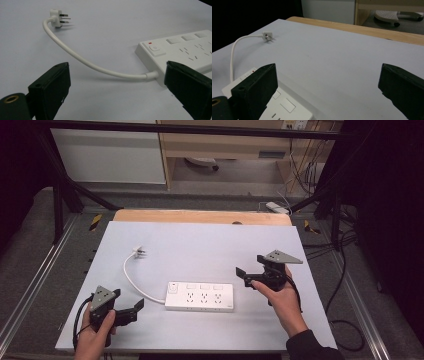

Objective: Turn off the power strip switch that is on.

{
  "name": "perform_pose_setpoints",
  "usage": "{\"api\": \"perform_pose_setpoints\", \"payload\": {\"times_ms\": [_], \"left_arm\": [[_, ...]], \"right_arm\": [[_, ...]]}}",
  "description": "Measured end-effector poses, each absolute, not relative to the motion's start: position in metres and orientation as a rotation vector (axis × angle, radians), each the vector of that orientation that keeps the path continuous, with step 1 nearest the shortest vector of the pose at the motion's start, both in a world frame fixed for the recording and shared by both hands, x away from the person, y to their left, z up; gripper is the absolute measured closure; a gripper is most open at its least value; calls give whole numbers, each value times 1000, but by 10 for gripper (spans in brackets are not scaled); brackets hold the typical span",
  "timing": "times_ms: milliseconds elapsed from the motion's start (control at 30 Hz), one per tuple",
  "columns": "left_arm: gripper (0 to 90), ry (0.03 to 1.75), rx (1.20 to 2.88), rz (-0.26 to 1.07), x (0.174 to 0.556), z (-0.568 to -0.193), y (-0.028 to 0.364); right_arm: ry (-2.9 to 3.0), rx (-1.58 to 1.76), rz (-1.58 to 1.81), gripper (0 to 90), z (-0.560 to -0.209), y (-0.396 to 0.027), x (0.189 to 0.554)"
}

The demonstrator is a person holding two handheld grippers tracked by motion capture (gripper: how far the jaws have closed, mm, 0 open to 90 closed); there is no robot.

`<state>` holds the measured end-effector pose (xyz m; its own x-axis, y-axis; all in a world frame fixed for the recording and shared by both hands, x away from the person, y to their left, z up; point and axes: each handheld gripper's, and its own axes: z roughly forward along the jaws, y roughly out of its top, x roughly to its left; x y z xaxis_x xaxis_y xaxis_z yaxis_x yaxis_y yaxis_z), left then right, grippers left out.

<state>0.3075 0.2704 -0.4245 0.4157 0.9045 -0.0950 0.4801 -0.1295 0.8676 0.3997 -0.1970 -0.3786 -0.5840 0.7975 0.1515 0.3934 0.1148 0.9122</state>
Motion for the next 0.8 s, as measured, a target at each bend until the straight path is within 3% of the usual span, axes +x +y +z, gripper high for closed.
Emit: {"api": "perform_pose_setpoints", "payload": {"times_ms": [800], "left_arm": [[69,1203,1771,590,307,-425,269]], "right_arm": [[1762,1159,1554,39,-355,-272,375]]}}
